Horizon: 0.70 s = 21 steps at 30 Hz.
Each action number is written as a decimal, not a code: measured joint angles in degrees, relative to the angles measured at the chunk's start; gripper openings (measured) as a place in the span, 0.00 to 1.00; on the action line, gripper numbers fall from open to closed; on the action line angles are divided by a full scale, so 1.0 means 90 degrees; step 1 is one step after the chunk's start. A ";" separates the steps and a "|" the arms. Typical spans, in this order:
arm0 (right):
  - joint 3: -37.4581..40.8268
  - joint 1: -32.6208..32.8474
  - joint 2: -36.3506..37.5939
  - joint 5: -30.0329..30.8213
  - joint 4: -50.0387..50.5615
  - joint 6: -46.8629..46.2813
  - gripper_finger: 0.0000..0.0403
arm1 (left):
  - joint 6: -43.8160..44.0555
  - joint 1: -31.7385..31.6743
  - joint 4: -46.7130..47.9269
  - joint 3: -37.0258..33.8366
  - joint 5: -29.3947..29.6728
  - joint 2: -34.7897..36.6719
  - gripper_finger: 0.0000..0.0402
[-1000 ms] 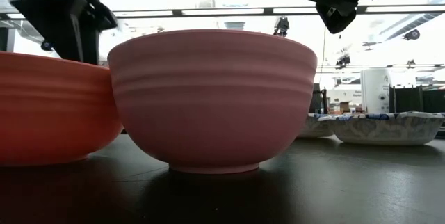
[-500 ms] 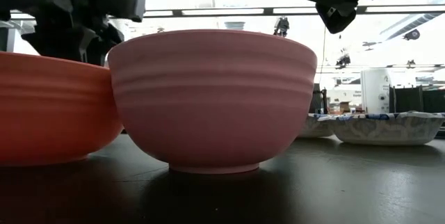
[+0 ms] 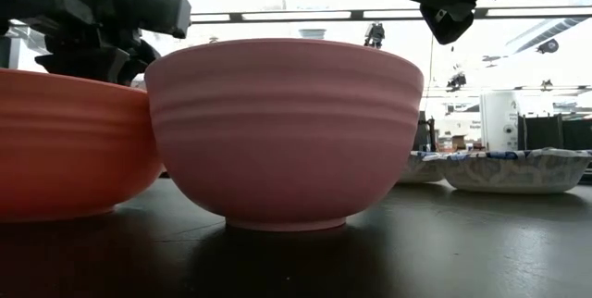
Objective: Place and stack bowls onto a shelf
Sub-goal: Stack the red bowl on top of the green bowl on the shelf
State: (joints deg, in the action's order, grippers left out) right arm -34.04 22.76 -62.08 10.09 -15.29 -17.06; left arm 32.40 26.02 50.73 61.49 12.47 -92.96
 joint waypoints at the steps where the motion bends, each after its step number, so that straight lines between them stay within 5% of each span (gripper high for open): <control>1: 0.0000 -0.0002 0.0000 0.0000 -0.0001 0.0000 0.29 | 0.0000 0.0000 0.0005 0.0000 -0.0001 0.0023 0.02; 11: 0.0000 0.0000 0.0000 0.0002 -0.0002 0.0002 0.29 | -0.0308 -0.0161 0.0478 0.0727 -0.0126 0.1266 0.00; 21: 0.0000 0.0000 0.0000 0.0002 -0.0002 0.0005 0.29 | -0.0665 -0.1681 0.2100 0.2833 0.0301 0.1715 0.00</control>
State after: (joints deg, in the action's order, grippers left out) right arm -34.04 22.75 -62.08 10.11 -15.31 -17.02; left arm 26.42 10.89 69.63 86.99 15.17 -77.53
